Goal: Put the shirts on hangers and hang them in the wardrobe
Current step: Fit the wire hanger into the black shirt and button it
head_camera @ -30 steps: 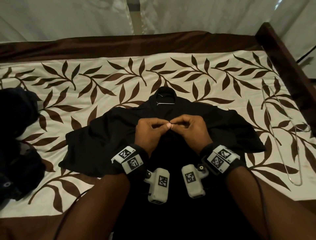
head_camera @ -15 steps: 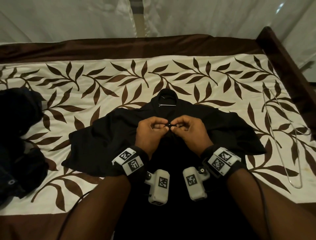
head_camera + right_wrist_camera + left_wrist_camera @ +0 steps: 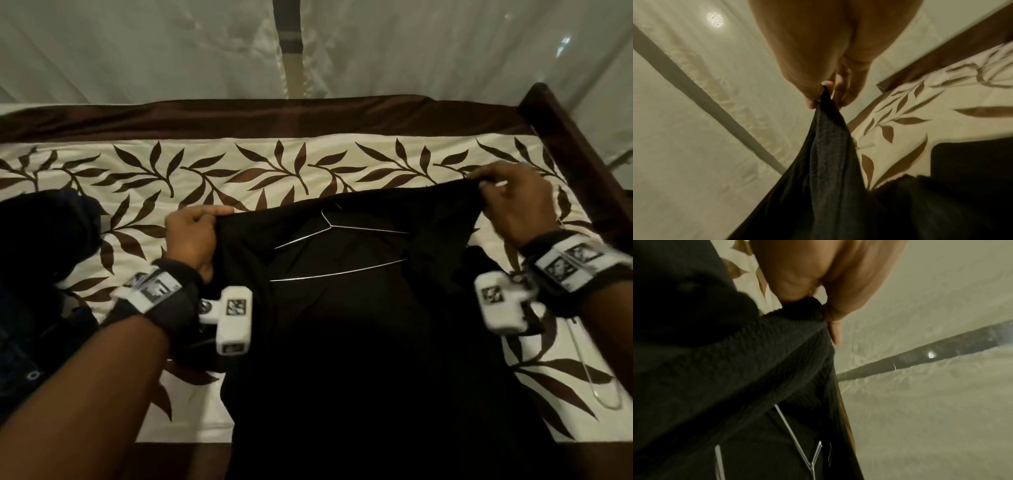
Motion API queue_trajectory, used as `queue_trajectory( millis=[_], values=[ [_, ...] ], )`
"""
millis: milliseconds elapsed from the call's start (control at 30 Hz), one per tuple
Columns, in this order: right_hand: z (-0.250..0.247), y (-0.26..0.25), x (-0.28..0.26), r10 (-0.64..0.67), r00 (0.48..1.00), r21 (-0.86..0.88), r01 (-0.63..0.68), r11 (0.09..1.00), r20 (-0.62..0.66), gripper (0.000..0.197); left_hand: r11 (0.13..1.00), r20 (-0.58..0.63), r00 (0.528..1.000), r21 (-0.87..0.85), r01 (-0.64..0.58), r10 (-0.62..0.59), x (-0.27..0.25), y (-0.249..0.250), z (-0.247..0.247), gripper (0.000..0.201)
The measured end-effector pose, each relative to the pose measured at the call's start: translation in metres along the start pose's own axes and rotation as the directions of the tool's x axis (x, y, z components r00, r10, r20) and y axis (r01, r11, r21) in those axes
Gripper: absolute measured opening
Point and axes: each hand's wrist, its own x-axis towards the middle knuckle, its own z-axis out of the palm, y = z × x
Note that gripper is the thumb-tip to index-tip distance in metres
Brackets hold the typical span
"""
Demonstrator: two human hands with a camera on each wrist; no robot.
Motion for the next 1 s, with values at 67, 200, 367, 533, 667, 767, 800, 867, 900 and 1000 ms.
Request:
queue_trajectory(
  millis=[67, 200, 367, 533, 667, 767, 800, 867, 900, 1000],
  values=[
    [-0.016, 0.002, 0.020, 0.017, 1.000, 0.057, -0.017, 0.998, -0.011, 0.032, 1.000, 0.071, 0.997, -0.003, -0.029, 0.029, 0.009, 0.018, -0.013, 0.033],
    [-0.041, -0.006, 0.039, -0.013, 1.000, 0.173, 0.013, 0.985, -0.006, 0.027, 0.951, 0.364, 0.920, 0.205, -0.232, 0.146, 0.016, 0.041, -0.039, 0.026],
    [-0.092, -0.011, 0.029, -0.002, 0.988, 0.277, -0.042, 0.960, 0.156, 0.039, 0.647, 0.632, 0.771, 0.557, -0.521, 0.077, -0.012, 0.081, -0.077, 0.020],
    [-0.147, -0.039, 0.007, 0.040, 0.999, 0.346, -0.034, 0.938, -0.011, 0.029, 0.695, 0.743, 0.662, 0.426, -0.580, 0.097, -0.051, 0.121, -0.110, 0.035],
    [-0.173, -0.072, 0.027, 0.043, 0.986, 0.284, 0.004, 0.959, -0.160, 0.025, 0.550, 0.510, 0.726, 0.478, -0.685, 0.461, -0.065, 0.154, -0.089, 0.030],
    [-0.188, -0.102, 0.041, 0.029, 0.967, 0.272, 0.042, 0.961, -0.254, 0.028, 0.566, 0.358, 0.749, 0.497, -0.658, 0.557, -0.065, 0.181, -0.079, 0.021],
    [-0.194, -0.111, 0.044, 0.016, 0.957, 0.266, 0.064, 0.962, -0.288, 0.028, 0.621, 0.326, 0.769, 0.455, -0.637, 0.550, -0.066, 0.189, -0.078, 0.025],
    [-0.208, -0.128, 0.047, -0.007, 0.929, 0.264, 0.112, 0.958, -0.369, 0.026, 0.721, 0.247, 0.797, 0.339, -0.604, 0.552, -0.071, 0.204, -0.079, 0.033],
    [-0.218, -0.136, 0.048, -0.003, 0.912, 0.275, 0.127, 0.953, -0.409, 0.026, 0.742, 0.187, 0.797, 0.293, -0.604, 0.575, -0.076, 0.214, -0.082, 0.034],
    [-0.253, -0.167, 0.055, 0.009, 0.848, 0.298, 0.175, 0.939, -0.529, 0.026, 0.718, -0.011, 0.740, 0.254, -0.648, 0.672, -0.092, 0.256, -0.090, 0.029]
  ],
)
